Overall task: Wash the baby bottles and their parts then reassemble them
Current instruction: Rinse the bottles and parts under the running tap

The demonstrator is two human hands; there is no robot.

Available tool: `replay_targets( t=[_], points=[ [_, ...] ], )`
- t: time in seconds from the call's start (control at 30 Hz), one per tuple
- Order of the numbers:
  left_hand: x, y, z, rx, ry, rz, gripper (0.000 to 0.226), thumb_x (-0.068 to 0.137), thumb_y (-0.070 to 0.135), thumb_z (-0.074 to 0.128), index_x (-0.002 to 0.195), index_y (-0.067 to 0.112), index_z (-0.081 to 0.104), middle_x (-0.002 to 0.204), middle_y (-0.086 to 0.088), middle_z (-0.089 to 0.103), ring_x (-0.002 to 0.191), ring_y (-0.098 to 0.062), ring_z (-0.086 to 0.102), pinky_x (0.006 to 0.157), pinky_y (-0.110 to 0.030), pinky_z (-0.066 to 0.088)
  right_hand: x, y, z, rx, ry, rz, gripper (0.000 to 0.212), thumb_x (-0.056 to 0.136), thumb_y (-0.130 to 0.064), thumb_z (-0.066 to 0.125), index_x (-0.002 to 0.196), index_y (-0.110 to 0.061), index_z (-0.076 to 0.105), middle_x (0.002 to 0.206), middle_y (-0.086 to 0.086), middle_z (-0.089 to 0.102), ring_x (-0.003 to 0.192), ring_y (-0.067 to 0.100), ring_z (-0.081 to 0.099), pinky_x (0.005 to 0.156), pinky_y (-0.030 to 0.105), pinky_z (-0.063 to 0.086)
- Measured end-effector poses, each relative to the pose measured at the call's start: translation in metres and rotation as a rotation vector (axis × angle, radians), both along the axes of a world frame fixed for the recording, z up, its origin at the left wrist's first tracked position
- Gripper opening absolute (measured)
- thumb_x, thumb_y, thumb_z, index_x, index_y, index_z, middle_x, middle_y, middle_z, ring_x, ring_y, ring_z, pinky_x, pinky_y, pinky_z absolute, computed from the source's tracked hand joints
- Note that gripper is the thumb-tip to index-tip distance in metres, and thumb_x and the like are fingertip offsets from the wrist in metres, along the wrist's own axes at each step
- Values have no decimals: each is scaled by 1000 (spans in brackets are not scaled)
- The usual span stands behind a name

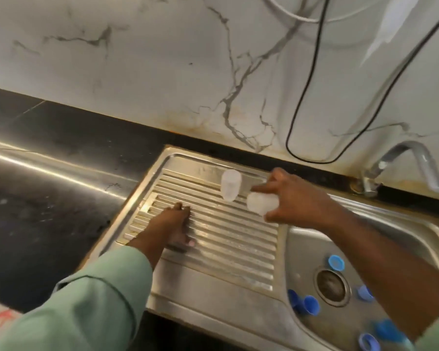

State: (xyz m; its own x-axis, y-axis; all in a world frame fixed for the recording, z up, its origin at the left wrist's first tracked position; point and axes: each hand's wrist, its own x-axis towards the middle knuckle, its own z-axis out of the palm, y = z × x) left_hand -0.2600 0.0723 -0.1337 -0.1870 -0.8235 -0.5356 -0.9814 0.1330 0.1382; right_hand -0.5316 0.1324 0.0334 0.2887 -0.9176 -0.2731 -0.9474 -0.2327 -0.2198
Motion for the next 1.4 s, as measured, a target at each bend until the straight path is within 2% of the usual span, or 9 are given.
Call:
replay_targets(
  t=[0.07,0.17,0.27,0.4,0.57,0.87,1.13,1.2,1.4],
  points=[
    [4,1,-3,-31,30,-11,114,63,57,85,154,26,25,158,-4,30,140,-33,36,109,-44,41,47,-27,12,-78,32,99,73,79,-32,76,141,-42,39,127,-7,45,115,16,45,84,31,42],
    [4,1,-10,-29,107,61,110,63,49,88,153,31,27,158,-3,32,140,-33,36,107,-48,42,104,-69,11,-180,103,233,56,79,-26,76,129,-32,51,126,-1,51,115,21,46,83,35,45],
    [3,0,-13,7,155,146,108,60,44,90,150,35,32,155,-3,37,137,-33,41,104,-54,44,142,-108,-8,-179,202,319,51,81,-17,74,129,-27,58,130,4,47,116,25,44,88,39,49],
    [2,-2,-14,55,182,203,103,64,34,91,150,32,35,156,-1,35,142,-32,34,104,-63,39,171,-144,-46,-147,341,374,56,84,-15,70,135,-28,52,134,6,46,118,26,48,90,40,47],
    [-2,-5,-9,117,189,248,102,67,28,90,151,33,32,160,1,29,147,-33,27,104,-71,34,179,-163,-84,-114,550,447,55,86,-23,69,137,-32,49,135,3,50,121,25,50,100,46,40],
    [-2,-9,-1,137,175,204,113,70,28,88,157,33,16,166,5,2,152,-32,3,103,-76,28,174,-172,-104,-81,618,433,61,81,-28,77,136,-30,50,133,1,54,120,25,51,98,45,41],
    [-4,-8,-7,107,178,238,114,67,28,90,156,34,18,165,2,13,152,-32,12,104,-74,32,176,-171,-109,-142,675,451,59,80,-29,78,134,-27,54,130,3,56,119,25,52,99,46,42],
    [-5,-7,-5,116,179,240,115,67,28,90,156,34,17,166,4,9,152,-31,7,104,-75,29,173,-171,-109,-135,681,446,60,80,-29,79,134,-27,53,131,3,56,121,26,51,99,46,42],
    [-4,-9,-9,116,173,251,116,66,26,91,156,35,18,166,3,10,152,-31,9,104,-75,28,167,-174,-112,-80,643,422,71,77,-36,81,139,-29,48,140,4,48,129,28,44,104,49,38]
  ],
)
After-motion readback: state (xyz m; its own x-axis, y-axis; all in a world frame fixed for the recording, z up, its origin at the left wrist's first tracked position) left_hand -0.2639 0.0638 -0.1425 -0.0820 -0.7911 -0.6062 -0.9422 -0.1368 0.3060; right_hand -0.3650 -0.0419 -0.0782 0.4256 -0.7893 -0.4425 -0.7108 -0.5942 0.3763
